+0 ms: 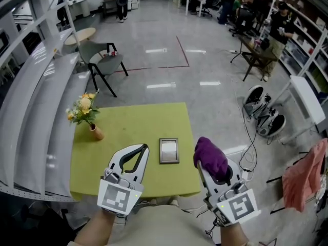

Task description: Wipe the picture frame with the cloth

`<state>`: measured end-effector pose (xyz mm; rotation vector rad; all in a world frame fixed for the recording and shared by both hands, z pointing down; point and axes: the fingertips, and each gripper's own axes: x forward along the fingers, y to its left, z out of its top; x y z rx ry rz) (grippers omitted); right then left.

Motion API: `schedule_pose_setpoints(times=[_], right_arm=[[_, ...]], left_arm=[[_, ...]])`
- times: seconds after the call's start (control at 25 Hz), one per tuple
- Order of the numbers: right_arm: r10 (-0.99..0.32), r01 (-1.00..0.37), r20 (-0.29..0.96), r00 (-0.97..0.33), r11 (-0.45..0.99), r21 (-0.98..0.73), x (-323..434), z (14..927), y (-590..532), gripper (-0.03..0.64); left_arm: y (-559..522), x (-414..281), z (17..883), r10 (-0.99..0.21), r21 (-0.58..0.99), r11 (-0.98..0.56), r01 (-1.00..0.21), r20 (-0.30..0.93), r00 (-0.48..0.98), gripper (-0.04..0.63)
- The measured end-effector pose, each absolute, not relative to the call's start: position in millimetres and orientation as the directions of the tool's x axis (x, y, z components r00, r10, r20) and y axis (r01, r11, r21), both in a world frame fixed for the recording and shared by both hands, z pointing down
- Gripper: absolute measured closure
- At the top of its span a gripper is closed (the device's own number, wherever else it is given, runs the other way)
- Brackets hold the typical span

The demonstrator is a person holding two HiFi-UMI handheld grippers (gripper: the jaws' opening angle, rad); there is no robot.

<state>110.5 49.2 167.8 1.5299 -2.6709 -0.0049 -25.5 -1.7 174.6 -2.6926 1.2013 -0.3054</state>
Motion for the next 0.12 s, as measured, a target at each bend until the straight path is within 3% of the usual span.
schedule_pose_setpoints(times=[0.12], right_arm=[[-0.862, -0.861, 0.054, -0.505, 0.507, 0.035, 109.0, 168.7, 50.1, 0.502]], left_arm=[[-1.5, -26.4, 173.3, -0.747, -0.253, -0.659, -0.708, 0.112, 0.655, 0.588]])
